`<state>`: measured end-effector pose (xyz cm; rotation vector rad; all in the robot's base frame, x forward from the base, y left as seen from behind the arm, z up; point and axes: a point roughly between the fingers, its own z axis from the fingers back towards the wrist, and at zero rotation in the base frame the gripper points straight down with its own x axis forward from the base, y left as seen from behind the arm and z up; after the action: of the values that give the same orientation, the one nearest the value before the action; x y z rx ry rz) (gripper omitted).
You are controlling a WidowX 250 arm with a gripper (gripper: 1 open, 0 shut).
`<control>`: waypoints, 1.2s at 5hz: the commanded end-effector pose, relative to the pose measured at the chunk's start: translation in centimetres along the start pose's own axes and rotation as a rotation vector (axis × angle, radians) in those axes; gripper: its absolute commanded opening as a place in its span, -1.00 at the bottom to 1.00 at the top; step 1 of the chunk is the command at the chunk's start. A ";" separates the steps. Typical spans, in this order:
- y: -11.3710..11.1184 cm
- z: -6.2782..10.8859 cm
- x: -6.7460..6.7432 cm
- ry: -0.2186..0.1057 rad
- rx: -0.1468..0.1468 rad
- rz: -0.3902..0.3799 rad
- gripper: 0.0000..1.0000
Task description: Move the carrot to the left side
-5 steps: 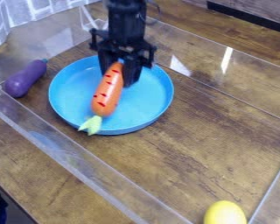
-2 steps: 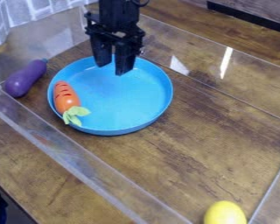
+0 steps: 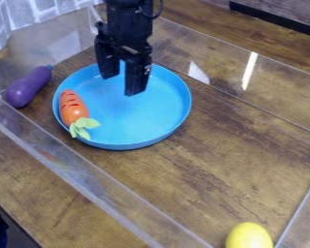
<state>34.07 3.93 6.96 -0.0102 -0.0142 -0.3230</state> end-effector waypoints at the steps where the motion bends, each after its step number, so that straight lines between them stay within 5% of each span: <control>1: 2.5 1.7 -0.5 -0.057 0.047 -0.060 1.00; 6: 2.6 0.0 -0.9 -0.003 0.077 -0.221 1.00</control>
<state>33.28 6.84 5.53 0.0468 0.0115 -0.5325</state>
